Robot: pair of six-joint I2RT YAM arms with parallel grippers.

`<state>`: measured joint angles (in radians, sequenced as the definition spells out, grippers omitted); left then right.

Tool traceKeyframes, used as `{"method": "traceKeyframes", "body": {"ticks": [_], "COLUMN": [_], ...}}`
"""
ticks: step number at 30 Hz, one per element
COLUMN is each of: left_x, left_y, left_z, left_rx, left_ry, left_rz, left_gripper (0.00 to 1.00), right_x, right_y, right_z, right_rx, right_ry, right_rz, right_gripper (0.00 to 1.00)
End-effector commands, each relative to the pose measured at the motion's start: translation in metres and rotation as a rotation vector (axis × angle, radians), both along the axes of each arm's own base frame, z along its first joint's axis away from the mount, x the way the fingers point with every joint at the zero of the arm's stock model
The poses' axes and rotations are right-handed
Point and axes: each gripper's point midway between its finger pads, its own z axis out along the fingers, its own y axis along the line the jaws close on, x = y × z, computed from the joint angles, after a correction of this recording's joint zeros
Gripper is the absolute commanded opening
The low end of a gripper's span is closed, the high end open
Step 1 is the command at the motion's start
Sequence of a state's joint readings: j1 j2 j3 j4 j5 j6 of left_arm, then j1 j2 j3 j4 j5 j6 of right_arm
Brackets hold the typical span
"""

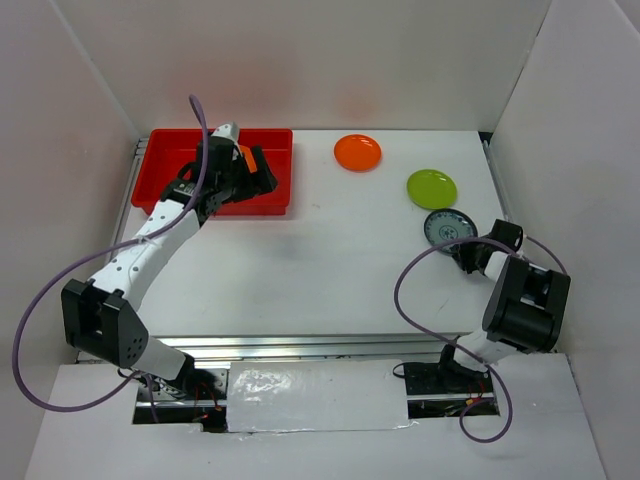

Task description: Place the plates into the plastic bin on the countertop

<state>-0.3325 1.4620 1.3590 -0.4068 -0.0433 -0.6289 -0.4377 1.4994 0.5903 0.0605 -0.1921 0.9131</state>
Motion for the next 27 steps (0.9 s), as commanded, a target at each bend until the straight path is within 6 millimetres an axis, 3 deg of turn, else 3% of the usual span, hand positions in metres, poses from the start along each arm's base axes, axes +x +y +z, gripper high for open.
{"method": "traceKeyframes", "body": {"ticks": [1,2,3,4,6,10,11,14,16,17,19,22,25,27], "left_x": [0.009,0.009,0.009,0.009,0.009,0.005,0.006,0.001,-0.015,-0.011,-0.022,-0.030,-0.030,-0.030], "left_y": [-0.005,-0.005,-0.003,-0.001,0.001,0.002,-0.002,-0.040,-0.079,-0.094,-0.125,-0.149,-0.162,-0.164], "left_z": [0.013,0.014,0.015,0.017,0.020,0.025,0.031,0.029,0.032,0.028,0.023,0.030,0.021,0.014], "left_rx": [-0.012,-0.013,-0.012,-0.014,-0.013,-0.028,-0.049,-0.173,-0.292,-0.325,-0.406,-0.501,-0.548,-0.534], "left_ry": [-0.053,-0.054,-0.055,-0.059,-0.069,-0.082,-0.107,-0.137,-0.128,-0.127,-0.094,-0.104,-0.080,-0.060], "left_rz": [-0.030,-0.030,-0.026,-0.019,-0.013,-0.018,-0.037,-0.220,-0.422,-0.484,-0.629,-0.742,-0.780,-0.776], "left_gripper": [0.99,0.99,0.99,0.99,0.99,0.99,0.99,0.99,0.99,0.99,0.99,0.99,0.99,0.99], "right_x": [0.014,0.015,0.015,0.015,0.014,0.008,-0.002,-0.007,0.000,-0.001,0.004,0.003,0.004,-0.002], "right_y": [-0.006,-0.006,-0.005,-0.005,-0.003,0.001,0.008,0.028,0.059,0.073,0.114,0.173,0.217,0.231], "right_z": [0.009,0.009,0.008,0.008,0.006,0.023,0.022,0.068,0.091,0.104,0.129,0.152,0.175,0.181], "right_rx": [-0.002,0.000,0.005,0.010,0.015,-0.001,0.004,-0.068,-0.102,-0.106,-0.101,-0.029,0.041,0.104], "right_ry": [-0.028,-0.029,-0.025,-0.027,-0.018,-0.074,-0.084,-0.208,-0.260,-0.285,-0.369,-0.435,-0.568,-0.600], "right_rz": [0.009,0.011,0.015,0.018,0.022,0.025,0.028,0.085,0.201,0.251,0.408,0.642,0.819,0.868], "right_gripper": [0.33,0.27,0.16,0.13,0.00,0.00,0.00,0.00,0.00,0.00,0.00,0.00,0.00,0.00]}}
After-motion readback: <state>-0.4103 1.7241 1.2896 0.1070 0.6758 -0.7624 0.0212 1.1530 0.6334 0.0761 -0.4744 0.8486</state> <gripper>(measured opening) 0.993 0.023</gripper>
